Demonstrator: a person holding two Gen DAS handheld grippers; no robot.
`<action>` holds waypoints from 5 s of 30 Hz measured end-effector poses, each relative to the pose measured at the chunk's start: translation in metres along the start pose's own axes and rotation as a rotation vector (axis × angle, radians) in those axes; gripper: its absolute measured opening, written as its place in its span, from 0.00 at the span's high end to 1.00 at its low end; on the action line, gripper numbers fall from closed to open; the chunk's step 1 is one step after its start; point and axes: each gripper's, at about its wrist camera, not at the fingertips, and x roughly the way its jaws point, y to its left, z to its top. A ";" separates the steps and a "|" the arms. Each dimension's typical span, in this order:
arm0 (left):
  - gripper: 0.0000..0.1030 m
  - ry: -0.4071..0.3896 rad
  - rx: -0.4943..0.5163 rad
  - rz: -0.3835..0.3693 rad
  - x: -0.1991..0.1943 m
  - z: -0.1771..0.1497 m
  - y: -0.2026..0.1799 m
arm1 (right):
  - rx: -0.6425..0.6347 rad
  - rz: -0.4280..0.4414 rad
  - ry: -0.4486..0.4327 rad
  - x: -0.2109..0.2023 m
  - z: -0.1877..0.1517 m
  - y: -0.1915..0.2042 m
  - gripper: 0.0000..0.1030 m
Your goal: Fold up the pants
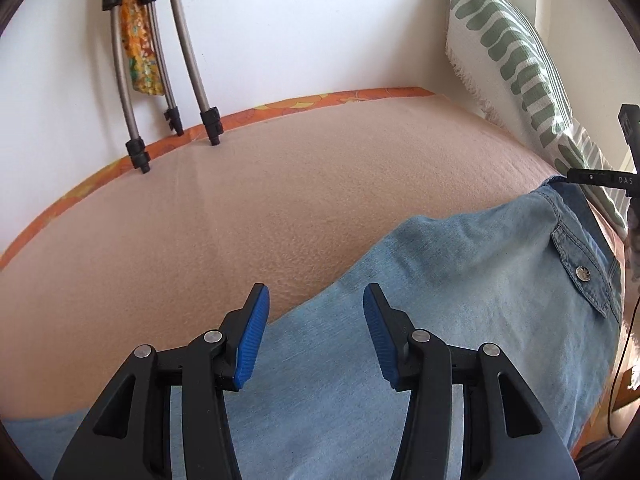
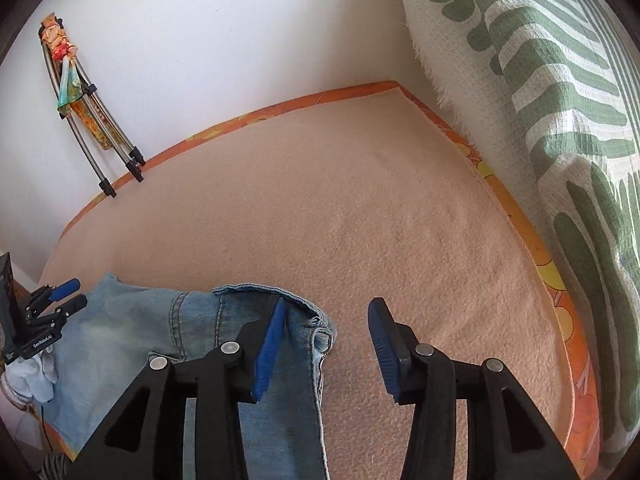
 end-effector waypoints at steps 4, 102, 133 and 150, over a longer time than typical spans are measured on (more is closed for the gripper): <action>0.53 -0.044 -0.100 0.021 -0.050 -0.016 0.034 | -0.047 0.063 -0.045 -0.029 0.005 0.028 0.42; 0.60 -0.310 -1.270 0.275 -0.299 -0.438 0.385 | -1.298 0.796 0.358 0.017 -0.279 0.732 0.68; 0.89 -0.373 -1.099 0.494 -0.308 -0.381 0.360 | -1.065 0.822 0.399 0.026 -0.223 0.757 0.61; 0.89 -0.306 -0.761 0.336 -0.265 -0.330 0.316 | -0.852 0.685 0.604 0.105 -0.173 0.881 0.29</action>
